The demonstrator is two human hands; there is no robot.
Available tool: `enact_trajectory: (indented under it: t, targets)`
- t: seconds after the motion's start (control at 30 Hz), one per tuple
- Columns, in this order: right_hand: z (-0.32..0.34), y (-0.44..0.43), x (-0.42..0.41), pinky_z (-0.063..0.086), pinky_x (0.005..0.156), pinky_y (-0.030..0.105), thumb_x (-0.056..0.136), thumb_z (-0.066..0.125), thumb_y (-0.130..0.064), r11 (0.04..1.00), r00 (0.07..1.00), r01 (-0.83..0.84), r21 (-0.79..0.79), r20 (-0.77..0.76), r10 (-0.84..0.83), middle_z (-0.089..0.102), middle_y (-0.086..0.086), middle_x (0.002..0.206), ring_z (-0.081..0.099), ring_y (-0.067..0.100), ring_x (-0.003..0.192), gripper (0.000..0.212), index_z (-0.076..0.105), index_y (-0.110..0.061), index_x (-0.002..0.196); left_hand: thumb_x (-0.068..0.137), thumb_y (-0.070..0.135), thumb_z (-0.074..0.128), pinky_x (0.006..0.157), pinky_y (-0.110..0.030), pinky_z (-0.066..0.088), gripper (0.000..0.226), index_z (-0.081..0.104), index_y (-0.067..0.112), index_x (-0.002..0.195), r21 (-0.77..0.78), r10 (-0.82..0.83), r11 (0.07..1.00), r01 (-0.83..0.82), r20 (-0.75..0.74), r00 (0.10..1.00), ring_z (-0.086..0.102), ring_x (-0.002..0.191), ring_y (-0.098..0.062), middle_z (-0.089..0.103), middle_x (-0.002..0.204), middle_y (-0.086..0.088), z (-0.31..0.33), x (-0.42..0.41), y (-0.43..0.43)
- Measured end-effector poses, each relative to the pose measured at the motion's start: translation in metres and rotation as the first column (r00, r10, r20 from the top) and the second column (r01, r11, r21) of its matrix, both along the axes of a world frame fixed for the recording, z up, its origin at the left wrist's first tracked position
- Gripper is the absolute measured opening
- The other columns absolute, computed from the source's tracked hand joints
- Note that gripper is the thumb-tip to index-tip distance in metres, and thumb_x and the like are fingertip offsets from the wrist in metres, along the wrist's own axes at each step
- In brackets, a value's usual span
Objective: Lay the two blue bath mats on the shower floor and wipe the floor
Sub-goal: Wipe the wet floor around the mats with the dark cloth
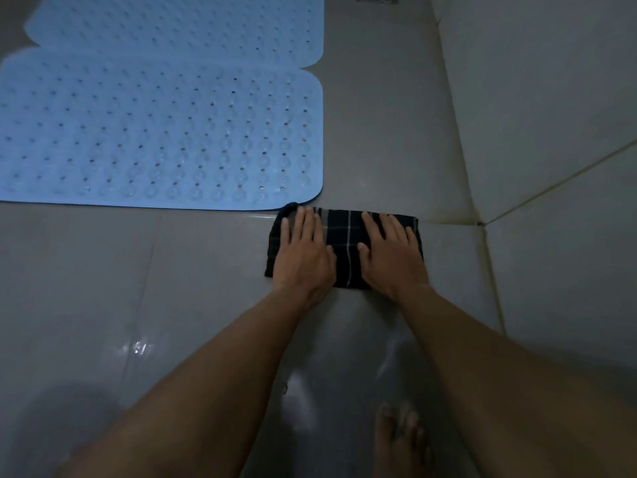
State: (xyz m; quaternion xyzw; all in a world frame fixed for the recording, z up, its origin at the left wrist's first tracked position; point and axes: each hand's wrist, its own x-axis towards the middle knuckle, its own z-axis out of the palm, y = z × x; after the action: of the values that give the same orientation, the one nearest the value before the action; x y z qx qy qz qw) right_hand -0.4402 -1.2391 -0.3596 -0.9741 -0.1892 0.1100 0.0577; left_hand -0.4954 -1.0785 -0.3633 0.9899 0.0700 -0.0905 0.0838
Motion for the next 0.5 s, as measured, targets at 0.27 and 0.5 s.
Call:
enact_trajectory:
  t: [0.27,0.5]
  targets:
    - [-0.007,0.005,-0.019,0.000,0.122,0.051,0.102,0.014,-0.047,0.998,0.998,-0.054,-0.036,-0.022,0.054,0.006,0.010,0.166,-0.001,0.025,0.153,0.061,0.007,-0.026,0.158,0.100,0.044,0.012,0.123,-0.047,0.003,0.070,0.001,0.006,0.157,-0.063,0.002,0.998,0.002,0.054,0.999,-0.003,0.153,-0.024,0.001,0.166,-0.011,-0.015,-0.025,0.020]
    - [-0.012,0.045,-0.029,-0.001,0.122,0.053,0.100,0.013,-0.049,0.990,0.991,-0.137,-0.040,-0.010,0.137,0.007,0.008,0.166,0.000,0.023,0.153,0.066,0.010,-0.018,0.158,0.096,0.049,0.012,0.124,-0.044,-0.002,0.074,0.004,0.010,0.158,-0.024,0.048,0.999,-0.047,0.050,0.998,-0.005,0.153,-0.025,0.001,0.166,-0.012,-0.016,-0.037,0.064]
